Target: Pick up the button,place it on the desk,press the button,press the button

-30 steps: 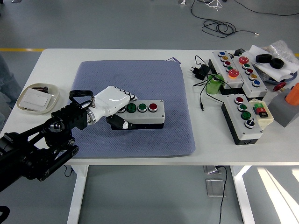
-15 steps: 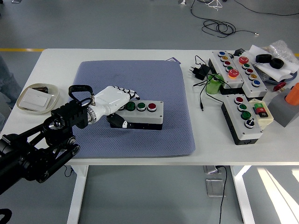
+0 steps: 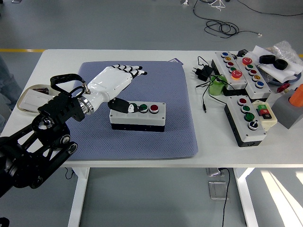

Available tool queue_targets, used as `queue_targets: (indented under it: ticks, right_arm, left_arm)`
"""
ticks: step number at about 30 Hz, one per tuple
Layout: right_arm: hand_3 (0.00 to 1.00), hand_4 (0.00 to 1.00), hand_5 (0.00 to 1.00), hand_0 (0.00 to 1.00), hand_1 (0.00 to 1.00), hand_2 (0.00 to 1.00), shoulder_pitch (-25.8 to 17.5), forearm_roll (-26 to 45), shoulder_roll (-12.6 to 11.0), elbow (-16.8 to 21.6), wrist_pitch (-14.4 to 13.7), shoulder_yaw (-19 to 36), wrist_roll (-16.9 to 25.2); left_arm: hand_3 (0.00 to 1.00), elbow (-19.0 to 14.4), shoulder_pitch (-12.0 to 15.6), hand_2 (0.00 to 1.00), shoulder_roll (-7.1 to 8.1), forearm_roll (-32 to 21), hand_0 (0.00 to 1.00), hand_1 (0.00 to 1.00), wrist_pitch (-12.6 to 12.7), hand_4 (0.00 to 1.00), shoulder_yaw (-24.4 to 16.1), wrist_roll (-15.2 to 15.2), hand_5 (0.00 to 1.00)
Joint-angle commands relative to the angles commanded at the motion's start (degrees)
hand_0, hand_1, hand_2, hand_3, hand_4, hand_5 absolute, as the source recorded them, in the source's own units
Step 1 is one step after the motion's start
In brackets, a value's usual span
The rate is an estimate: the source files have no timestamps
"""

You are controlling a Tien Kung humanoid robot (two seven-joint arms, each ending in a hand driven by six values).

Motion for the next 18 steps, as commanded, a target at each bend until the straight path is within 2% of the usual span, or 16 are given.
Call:
queue_targets:
  ticks: [1,2,7,8,13,14,18]
  right_arm:
    - [0.751,0.412,0.479,0.787,0.797,0.817,0.0,0.0,0.0,0.0,0.0,0.0,0.0]
    - [0.751,0.412,0.479,0.787,0.797,0.817,-0.1,0.0,0.0,0.0,0.0,0.0,0.0]
    - [0.751,0.412,0.479,0.787,0.797,0.817,0.0,0.1,0.0,0.0,0.0,0.1,0.1]
    - [0.751,0.412,0.479,0.787,0.797,0.817,0.1,0.1,0.0,0.0,0.0,0.1,0.1]
    - [0.751,0.412,0.479,0.787,0.797,0.817,0.3,0.1,0.0,0.0,0.0,0.1,0.0]
    - [0.751,0.412,0.479,0.787,0.797,0.817,0.3,0.1,0.0,0.0,0.0,0.1,0.0]
    - [0.751,0.412,0.479,0.787,0.797,0.817,0.3,0.1,0.0,0.0,0.0,0.0,0.0]
  left_arm:
    - [0.896,-1.1,0.2,0.522,0.2,0.0,0.43,0.475,-1.0,0.82,-0.2,0.5,0.349]
    - [0.872,-1.9,0.4,0.291,0.32,0.0,0.155,0.27,-1.8,0.79,-0.4,0.7,0.342]
    - [0.872,-4.9,1.0,0.291,0.89,0.0,0.155,0.27,-6.7,0.79,-0.5,3.7,0.342]
    - [0.797,-5.2,1.1,0.163,0.92,0.0,0.013,0.104,-7.5,0.757,-0.5,4.2,0.334]
    - [0.797,-5.5,0.8,0.163,0.92,0.0,0.013,0.104,-10.6,0.757,0.1,5.7,0.334]
    - [0.775,-5.5,0.7,0.12,0.94,0.0,0.002,0.058,-11.1,0.728,0.2,5.8,0.321]
    - [0.775,-5.4,0.6,0.12,1.07,0.0,0.002,0.058,-13.2,0.728,1.3,6.4,0.321]
